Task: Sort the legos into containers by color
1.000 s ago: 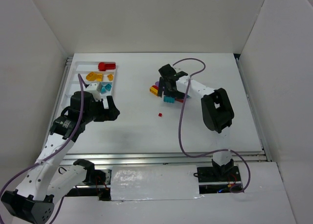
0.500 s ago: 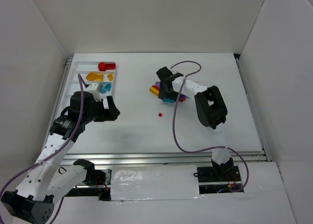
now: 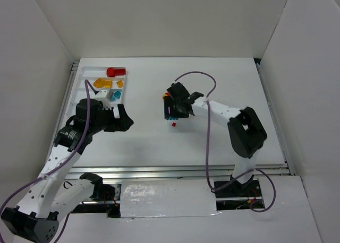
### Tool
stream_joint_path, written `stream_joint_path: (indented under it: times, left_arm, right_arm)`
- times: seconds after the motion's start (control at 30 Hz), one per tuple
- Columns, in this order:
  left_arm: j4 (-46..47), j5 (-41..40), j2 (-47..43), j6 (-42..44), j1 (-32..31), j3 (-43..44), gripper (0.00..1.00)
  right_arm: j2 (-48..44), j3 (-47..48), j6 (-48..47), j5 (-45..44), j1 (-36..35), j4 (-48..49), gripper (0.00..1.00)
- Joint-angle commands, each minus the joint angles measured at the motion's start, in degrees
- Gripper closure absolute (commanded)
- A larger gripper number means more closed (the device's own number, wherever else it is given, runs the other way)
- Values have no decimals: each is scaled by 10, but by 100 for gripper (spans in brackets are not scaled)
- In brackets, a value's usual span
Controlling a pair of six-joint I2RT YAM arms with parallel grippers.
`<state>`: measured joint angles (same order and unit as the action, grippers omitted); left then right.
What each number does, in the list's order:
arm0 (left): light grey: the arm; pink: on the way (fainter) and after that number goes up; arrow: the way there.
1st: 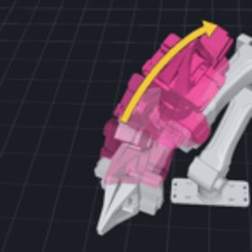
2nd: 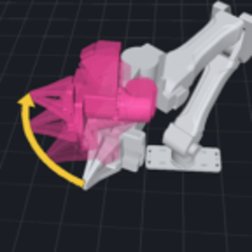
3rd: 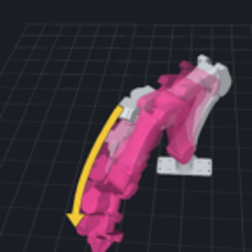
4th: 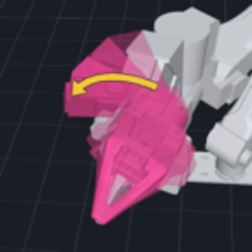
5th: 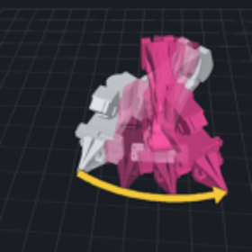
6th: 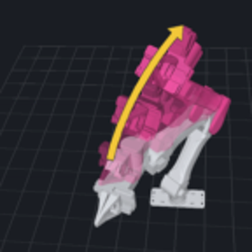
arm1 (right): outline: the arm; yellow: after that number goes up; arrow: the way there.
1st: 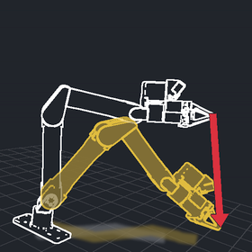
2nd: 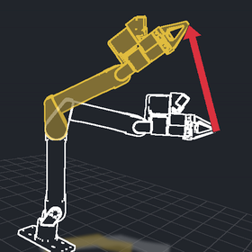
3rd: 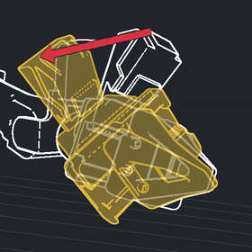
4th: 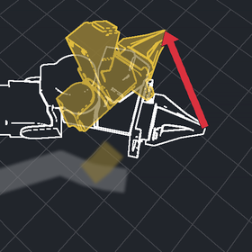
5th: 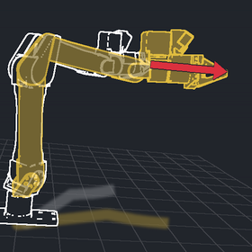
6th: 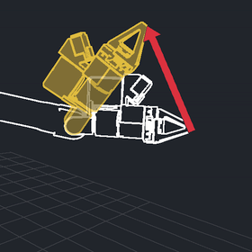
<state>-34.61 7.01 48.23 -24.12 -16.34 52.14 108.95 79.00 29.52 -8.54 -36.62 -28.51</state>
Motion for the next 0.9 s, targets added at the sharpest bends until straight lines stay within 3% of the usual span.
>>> stream_joint_path:
  times: [0.0,0.17,0.23,0.3,0.43,0.53,0.7,0.8,0.87]
  left_arm:
    - [54,70,-15,-6,-2,-2,1]
    - [180,258,-51,-55,-3,-48,0]
    - [320,321,-78,-117,-8,-109,0]
    - [444,327,-98,-140,-18,-145,0]
    - [552,296,-121,-123,-31,-208,0]
    - [631,311,-110,-120,-44,-231,1]
    - [689,316,-88,-76,-107,-228,1]
    - [624,299,-53,-32,-145,-183,2]
    - [601,299,-34,-19,-163,-164,16]
  right_arm:
    - [-144,-47,11,119,-13,87,97]
    - [-265,-129,135,314,-10,173,97]
    - [-290,-156,184,347,-4,199,100]
    - [-320,-173,256,395,1,244,100]
    - [-363,-261,440,488,-7,410,100]
    - [-380,-293,516,522,-32,531,100]
    - [-401,-306,532,497,-65,530,100]
    - [-408,-309,537,497,-68,535,100]
    - [-410,-308,535,492,-69,529,100]
